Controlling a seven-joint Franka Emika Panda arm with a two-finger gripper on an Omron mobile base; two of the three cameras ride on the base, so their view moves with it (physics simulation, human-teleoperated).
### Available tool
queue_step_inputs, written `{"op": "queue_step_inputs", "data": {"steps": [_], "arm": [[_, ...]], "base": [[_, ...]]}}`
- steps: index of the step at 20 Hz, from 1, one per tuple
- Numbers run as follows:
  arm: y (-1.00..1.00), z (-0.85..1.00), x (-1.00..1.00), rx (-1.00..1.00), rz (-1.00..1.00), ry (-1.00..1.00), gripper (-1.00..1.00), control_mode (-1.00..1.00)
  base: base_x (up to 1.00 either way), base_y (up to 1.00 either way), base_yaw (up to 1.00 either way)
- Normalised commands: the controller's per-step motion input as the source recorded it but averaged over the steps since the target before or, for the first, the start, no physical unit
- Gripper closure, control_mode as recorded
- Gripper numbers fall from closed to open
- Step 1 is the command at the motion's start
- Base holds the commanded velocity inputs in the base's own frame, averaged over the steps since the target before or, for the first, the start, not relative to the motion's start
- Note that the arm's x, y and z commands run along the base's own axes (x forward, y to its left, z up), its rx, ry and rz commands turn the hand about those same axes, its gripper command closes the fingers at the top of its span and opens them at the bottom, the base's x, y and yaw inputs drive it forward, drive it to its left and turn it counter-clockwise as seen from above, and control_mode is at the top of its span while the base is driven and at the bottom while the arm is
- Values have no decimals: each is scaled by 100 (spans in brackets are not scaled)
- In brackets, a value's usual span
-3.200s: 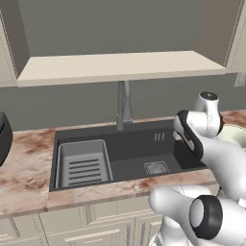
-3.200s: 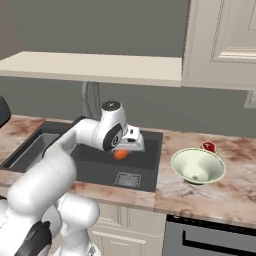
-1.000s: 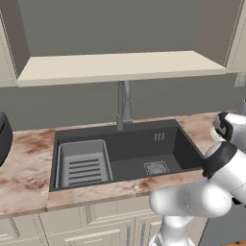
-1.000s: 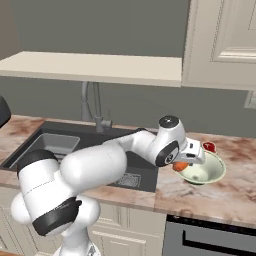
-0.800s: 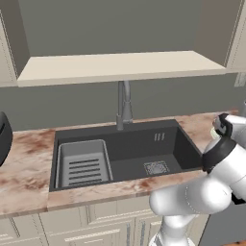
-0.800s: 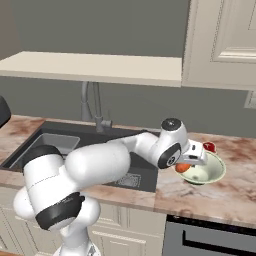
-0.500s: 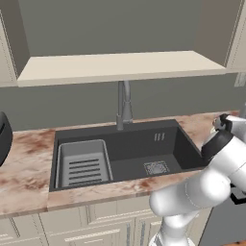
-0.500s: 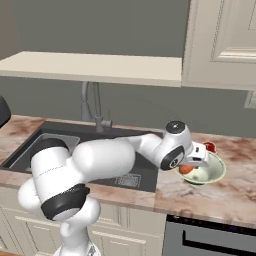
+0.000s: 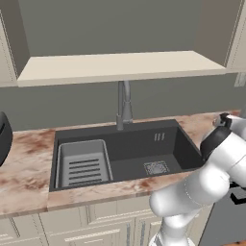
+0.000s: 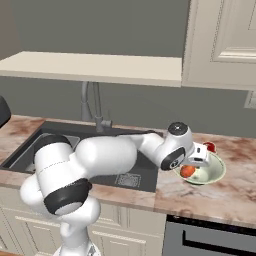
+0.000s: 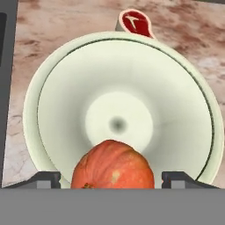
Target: Pick the squash from the sink and place it in the bowl. Then pick the bowl and place it in the microwave. Then close the microwave door and press the start button.
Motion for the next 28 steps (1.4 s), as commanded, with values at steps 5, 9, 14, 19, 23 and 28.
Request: {"op": "queue_step_inputs", "data": {"steps": [5,9,14,19,23,28], "arm": [[5,41,0,-2,0,-1,-100,-100],[40,34,-6,-10,1,0,-100,-100],[63,1,0,-12,3,6,-100,-100],[51,-22,0,-9,7,17,-100,-100],[5,-39,7,-3,1,18,-100,-100],[-17,-34,38,-1,0,20,-100,-100]], "base": [[0,0,0],[0,0,0],[0,0,0],[0,0,0],[0,0,0],[0,0,0]]}}
